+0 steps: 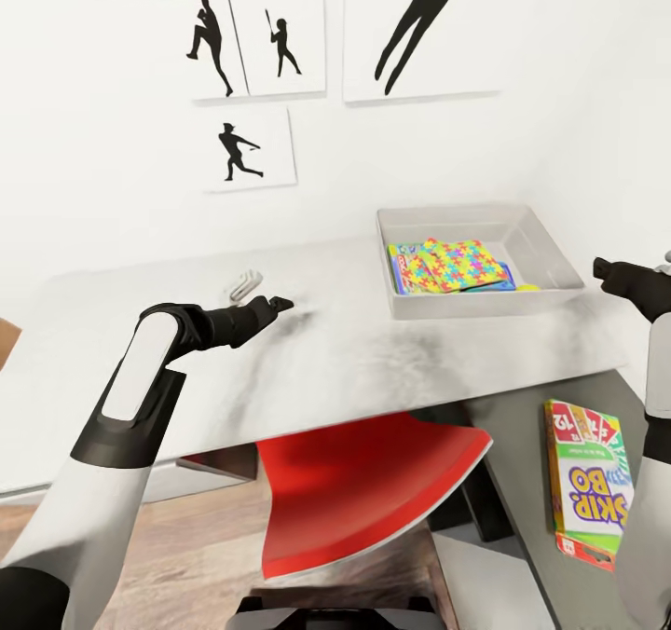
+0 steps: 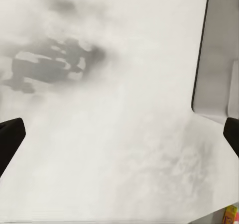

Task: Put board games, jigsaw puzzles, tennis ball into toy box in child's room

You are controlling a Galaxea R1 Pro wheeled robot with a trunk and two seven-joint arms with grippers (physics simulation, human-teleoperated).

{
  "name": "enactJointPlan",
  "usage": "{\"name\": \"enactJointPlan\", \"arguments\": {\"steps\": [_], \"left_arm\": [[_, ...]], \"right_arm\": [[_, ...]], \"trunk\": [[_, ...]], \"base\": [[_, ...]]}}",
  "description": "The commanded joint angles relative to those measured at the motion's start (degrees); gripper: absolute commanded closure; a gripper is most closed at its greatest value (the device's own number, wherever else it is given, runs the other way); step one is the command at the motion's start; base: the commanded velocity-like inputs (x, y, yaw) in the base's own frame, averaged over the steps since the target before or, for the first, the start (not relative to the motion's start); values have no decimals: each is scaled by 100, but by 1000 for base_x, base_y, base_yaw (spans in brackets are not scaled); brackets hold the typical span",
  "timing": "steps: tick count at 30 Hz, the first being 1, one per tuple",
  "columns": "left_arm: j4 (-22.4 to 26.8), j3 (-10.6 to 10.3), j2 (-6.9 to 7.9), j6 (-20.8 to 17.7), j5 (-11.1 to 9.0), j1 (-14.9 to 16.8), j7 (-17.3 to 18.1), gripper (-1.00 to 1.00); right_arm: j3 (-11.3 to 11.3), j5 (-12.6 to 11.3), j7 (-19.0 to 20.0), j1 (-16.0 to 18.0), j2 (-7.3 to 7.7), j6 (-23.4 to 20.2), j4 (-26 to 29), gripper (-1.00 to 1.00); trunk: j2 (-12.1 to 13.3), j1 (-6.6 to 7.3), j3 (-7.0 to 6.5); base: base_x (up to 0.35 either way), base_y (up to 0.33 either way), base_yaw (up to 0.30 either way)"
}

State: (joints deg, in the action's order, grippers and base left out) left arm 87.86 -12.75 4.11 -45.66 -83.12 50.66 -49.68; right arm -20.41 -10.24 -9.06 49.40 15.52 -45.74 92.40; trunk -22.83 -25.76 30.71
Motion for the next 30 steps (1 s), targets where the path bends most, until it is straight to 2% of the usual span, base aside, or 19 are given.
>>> {"name": "enactJointPlan", "arguments": {"steps": [1, 30], "left_arm": [[6, -7, 3, 3, -51, 6, -59, -100], [12, -8, 2, 4, -47, 5, -66, -100]], "right_arm": [[3, -61, -49, 5, 3, -22, 5, -100], [13, -65, -22, -43, 5, -12, 6, -100]], "trunk": [[-9, -2, 9], [-9, -2, 9]], "base": [[-58, 3, 0], [-12, 1, 0]]}}
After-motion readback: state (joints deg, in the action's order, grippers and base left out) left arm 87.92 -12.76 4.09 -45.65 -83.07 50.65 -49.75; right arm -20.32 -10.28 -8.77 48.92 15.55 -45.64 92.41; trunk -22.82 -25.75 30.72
